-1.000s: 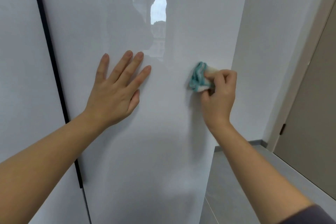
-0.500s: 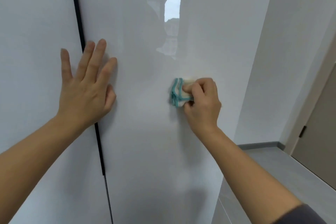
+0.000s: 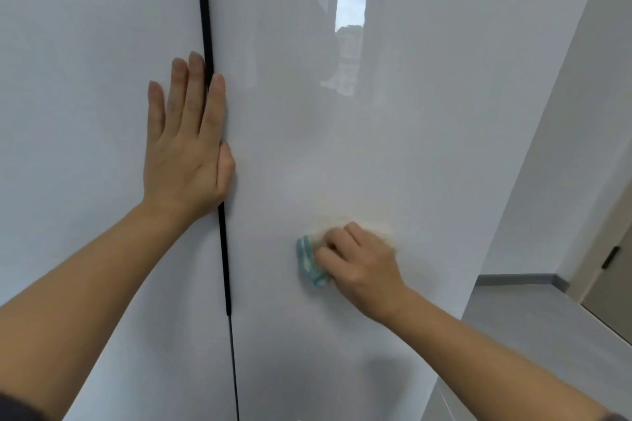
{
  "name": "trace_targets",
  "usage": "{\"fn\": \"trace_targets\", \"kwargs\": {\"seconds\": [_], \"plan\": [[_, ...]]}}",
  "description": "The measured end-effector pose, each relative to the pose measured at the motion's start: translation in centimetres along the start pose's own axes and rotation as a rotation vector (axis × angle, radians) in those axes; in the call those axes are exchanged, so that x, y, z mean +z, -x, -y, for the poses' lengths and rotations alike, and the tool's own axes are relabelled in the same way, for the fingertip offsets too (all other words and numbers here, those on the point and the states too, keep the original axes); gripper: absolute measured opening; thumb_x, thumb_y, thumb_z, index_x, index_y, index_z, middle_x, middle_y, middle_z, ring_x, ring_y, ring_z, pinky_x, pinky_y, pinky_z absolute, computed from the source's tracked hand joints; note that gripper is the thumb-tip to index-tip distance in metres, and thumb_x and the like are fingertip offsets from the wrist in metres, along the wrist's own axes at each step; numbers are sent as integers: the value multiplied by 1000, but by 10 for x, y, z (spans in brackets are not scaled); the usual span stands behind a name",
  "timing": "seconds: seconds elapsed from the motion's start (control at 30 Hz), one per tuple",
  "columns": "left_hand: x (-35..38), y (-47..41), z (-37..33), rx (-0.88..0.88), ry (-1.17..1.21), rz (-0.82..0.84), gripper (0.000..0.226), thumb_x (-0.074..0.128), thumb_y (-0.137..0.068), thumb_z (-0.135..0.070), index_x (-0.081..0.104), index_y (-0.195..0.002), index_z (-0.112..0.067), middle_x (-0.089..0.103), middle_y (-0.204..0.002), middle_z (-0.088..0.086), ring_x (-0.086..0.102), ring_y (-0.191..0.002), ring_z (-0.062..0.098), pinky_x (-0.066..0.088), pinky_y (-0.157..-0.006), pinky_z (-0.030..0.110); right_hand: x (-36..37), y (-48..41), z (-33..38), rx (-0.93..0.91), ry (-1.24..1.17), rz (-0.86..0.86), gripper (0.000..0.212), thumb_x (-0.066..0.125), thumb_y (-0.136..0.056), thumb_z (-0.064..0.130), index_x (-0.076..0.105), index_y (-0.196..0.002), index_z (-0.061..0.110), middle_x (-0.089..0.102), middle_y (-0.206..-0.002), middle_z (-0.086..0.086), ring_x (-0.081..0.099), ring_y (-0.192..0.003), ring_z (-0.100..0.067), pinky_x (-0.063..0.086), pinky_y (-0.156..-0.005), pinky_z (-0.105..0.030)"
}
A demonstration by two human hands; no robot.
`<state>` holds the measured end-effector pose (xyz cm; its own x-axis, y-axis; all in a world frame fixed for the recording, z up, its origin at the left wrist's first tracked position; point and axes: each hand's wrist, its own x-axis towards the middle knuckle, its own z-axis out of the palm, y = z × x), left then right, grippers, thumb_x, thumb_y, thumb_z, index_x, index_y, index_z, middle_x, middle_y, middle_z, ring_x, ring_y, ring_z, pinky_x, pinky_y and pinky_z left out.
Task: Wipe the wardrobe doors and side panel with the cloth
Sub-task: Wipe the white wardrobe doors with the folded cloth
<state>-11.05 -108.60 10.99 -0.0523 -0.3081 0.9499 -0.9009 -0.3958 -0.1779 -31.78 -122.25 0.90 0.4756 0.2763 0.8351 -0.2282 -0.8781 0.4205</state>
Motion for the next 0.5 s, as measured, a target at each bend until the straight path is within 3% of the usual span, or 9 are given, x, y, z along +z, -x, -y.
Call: {"fn": "trace_targets", "kwargs": {"seconds": [0.13,0.27,0.37,0.5], "plan": [[-1,0,0,-22,34,-5,74,40,-80,-7,14,-147,11,15,-155,30,10,-145,43,-2,-119,49,-19,-93,-27,161,63,-213,9,66,-72,0,66,-71,9,62,-77,-8,45,-71,-23,32,-45,-32],[-2,0,0,-14,55,-1,74,41,-81,-9,14,-147,12,16,-155,30,11,-145,42,-1,-120,50,-21,-143,-28,316,-32,-322,12,63,-67,0,67,-76,7,63,-84,-8,47,-76,-21,28,-45,-27],[-2,0,4,4,77,1,72,39,-84,-12,14,-147,12,17,-155,29,11,-145,41,-1,-119,50,9,-104,5,128,-97,-286,13,66,-77,-4,68,-72,8,65,-81,-6,48,-65,-24,36,-49,-32],[-4,2,8,29,107,34,65,33,-90,-14,13,-146,12,16,-156,28,10,-146,39,-2,-119,50,40,-26,36,-271,-101,33,22,62,-84,-3,64,-70,13,65,-82,-1,44,-65,-20,34,-49,-32]]}}
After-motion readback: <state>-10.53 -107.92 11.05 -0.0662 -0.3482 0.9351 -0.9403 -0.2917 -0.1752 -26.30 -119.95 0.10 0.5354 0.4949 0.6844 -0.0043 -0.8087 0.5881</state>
